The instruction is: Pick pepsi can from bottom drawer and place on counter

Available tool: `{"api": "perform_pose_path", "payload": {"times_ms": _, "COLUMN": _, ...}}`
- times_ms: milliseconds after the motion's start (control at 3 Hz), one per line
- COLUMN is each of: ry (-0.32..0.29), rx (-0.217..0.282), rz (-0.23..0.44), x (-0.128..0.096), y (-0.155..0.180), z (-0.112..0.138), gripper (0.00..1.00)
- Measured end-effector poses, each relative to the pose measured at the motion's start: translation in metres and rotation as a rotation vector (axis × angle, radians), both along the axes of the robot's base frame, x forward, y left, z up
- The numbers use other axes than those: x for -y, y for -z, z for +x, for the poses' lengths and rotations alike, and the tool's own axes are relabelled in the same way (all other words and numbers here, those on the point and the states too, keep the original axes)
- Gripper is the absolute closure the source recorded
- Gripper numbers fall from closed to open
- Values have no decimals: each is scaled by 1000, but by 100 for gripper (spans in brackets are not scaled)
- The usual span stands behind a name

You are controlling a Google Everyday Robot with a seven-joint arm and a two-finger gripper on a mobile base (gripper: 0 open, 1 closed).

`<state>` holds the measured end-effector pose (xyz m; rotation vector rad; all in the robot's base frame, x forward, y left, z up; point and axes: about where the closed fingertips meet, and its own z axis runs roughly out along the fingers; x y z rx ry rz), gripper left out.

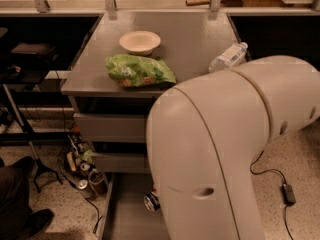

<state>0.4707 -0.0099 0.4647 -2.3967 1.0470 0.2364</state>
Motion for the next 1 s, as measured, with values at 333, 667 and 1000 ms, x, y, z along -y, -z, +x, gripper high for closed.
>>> {"api": "perform_pose_path", "payload": {"times_ms": 333, "ry": -27, "rx": 17, "rz": -63, "x": -25, "y": -27, "z": -17, "gripper": 100}}
{"api": "perform_pose_path", "payload": {"times_ms": 667, "ry": -3, "rx": 31, "rz": -108, "x": -20, "y": -49, "z": -22, "gripper": 100}}
{"api": "perform_pose_path", "payload": {"times_ms": 1000, "ry": 30, "rx": 32, "rz": -131, "x": 1, "y": -63, "z": -17, "gripper": 100}}
